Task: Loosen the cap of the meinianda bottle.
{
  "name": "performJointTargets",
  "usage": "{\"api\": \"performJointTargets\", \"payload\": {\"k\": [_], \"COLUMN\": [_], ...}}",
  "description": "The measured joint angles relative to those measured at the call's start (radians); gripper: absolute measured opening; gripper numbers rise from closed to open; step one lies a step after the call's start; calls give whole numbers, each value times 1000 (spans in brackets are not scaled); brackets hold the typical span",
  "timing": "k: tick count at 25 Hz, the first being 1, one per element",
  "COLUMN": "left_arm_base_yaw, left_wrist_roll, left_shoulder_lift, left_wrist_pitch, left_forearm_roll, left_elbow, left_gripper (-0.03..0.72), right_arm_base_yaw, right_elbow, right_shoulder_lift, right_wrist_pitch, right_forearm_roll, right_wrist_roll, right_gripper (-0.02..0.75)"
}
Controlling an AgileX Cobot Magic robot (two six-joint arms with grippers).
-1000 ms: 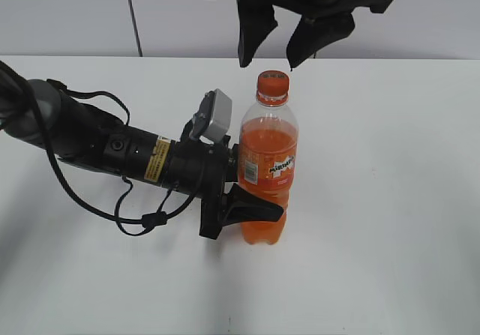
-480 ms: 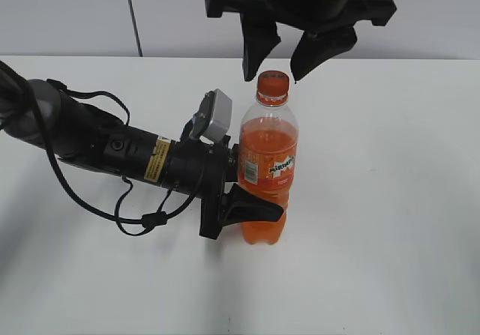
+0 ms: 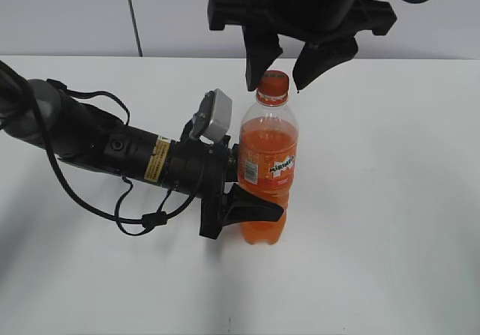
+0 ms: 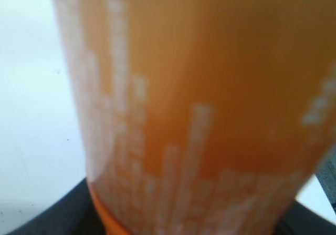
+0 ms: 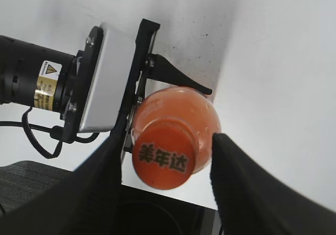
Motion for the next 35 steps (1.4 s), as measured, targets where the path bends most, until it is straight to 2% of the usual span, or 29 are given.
{"api": "performJointTargets", "payload": {"k": [4, 9, 15, 28, 35], "left_arm_base_yaw": [0, 0, 0, 1, 1], "left_wrist_roll": [0, -1, -1, 2, 3], "left_shoulder_lift": [0, 0, 0, -2, -2], "left_wrist_pitch": [0, 0, 0, -2, -2], "left_forearm_roll": [0, 0, 0, 11, 12], "left_elbow": [0, 0, 0, 0, 0], "left_gripper": [399, 399, 399, 399, 399], "right_arm_base_yaw": [0, 0, 0, 0, -1], "right_elbow": [0, 0, 0, 0, -1], "right_shoulder_lift": [1, 1, 1, 1, 1], "right_wrist_pitch": [0, -1, -1, -1, -1], "right_forearm_roll": [0, 0, 1, 35, 36], "right_wrist_roll": [0, 0, -53, -847, -1110], "right_gripper": [385, 272, 268, 266, 266]}}
